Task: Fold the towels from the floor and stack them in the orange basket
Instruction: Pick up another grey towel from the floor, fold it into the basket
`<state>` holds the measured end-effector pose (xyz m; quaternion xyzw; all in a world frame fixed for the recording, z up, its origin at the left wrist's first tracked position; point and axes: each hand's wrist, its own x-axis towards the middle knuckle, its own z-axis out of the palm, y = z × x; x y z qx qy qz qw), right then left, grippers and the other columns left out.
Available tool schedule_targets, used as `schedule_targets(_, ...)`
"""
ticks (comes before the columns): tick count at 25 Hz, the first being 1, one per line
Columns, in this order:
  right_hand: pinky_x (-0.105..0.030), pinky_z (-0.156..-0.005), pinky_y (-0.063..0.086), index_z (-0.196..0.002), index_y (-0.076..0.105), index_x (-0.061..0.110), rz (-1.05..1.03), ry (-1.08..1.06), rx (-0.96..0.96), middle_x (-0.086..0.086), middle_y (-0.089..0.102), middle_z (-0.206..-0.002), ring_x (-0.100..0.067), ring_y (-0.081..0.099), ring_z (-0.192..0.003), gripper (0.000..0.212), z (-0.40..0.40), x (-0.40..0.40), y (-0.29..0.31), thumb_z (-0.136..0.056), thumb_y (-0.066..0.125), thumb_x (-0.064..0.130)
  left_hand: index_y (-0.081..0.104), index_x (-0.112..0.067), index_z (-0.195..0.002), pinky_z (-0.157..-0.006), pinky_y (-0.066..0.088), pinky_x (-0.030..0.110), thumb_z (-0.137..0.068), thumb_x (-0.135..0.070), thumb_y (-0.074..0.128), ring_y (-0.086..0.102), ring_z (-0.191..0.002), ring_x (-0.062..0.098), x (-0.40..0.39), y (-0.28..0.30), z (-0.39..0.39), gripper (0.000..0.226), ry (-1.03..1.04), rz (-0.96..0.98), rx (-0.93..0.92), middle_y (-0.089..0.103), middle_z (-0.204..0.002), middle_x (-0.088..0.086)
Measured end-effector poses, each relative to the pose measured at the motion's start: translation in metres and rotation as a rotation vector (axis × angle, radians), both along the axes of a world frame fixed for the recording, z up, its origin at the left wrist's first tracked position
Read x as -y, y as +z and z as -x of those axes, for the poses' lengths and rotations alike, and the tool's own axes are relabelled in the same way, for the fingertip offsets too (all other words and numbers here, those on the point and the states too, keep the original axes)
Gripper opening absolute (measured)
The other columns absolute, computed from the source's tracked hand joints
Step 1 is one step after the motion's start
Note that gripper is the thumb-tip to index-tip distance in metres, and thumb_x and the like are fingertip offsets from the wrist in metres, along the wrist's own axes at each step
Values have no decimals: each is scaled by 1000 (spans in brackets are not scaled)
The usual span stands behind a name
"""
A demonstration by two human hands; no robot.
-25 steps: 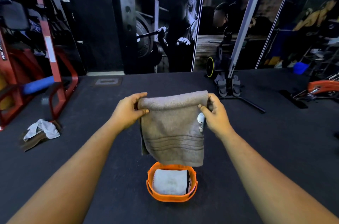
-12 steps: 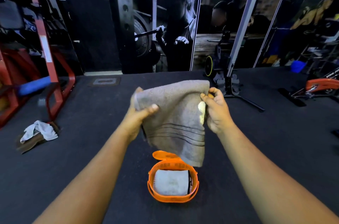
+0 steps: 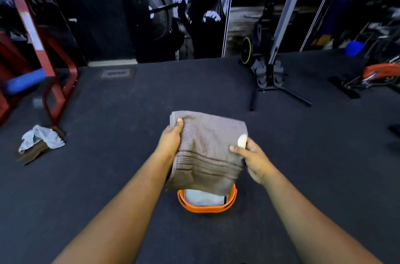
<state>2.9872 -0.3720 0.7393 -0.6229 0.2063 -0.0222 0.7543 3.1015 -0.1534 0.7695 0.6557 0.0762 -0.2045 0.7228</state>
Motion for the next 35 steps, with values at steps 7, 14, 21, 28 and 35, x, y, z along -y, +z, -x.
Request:
schedule_targets(7, -44, -94, 58, -118, 67, 21, -109, -259, -126, -9, 75, -117, -28, 70, -108, 21, -68, 37, -75, -99, 63, 14, 64, -13, -132, -94, 56, 55, -102, -58, 48, 71, -112, 32, 23, -94, -39, 56, -100, 244, -383, 73, -123, 15)
schedule_targets(14, -36, -91, 57, -140, 55, 24, -82, 64, -470, 2, 74, -120, -16, 71, -109, 56, -140, 114, -239, -90, 76, 12, 66, -14, -104, -90, 56, 44, -96, -34, 71, 71, -101, 28, 79, -249, -98, 22, -80, -362, -266, 76, -100, 7)
schedule_targets(21, -36, -89, 58, -132, 65, 23, 75, 59, -680, 2, 76, -109, -20, 72, -102, 45, -182, 118, -455, -91, 67, 4, 73, -13, -101, -78, 51, 32, -88, -39, 75, 72, -92, 27, 90, -477, -132, 30, -135, -520, -449, 76, -92, 7)
schedule_targets(28, -31, -119, 36, -155, 42, 20, 322, 49, -493, 4, 49, -155, -11, 46, -142, 62, -223, 115, -644, -98, 64, 20, 66, -10, -118, -81, 50, 27, -99, -28, 68, 65, -87, 12, 89, -667, -187, 27, -133, -545, -349, 72, -96, -2)
schedule_targets(35, -40, -121, 33, -157, 36, 14, 510, 88, -626, -5, 45, -157, -20, 42, -144, 63, -172, 94, -781, -101, 63, 22, 41, -5, -149, -94, 39, 24, -103, -12, 57, 57, -123, 30, 76, -811, -141, 49, -210, -664, -349, 61, -133, 15)
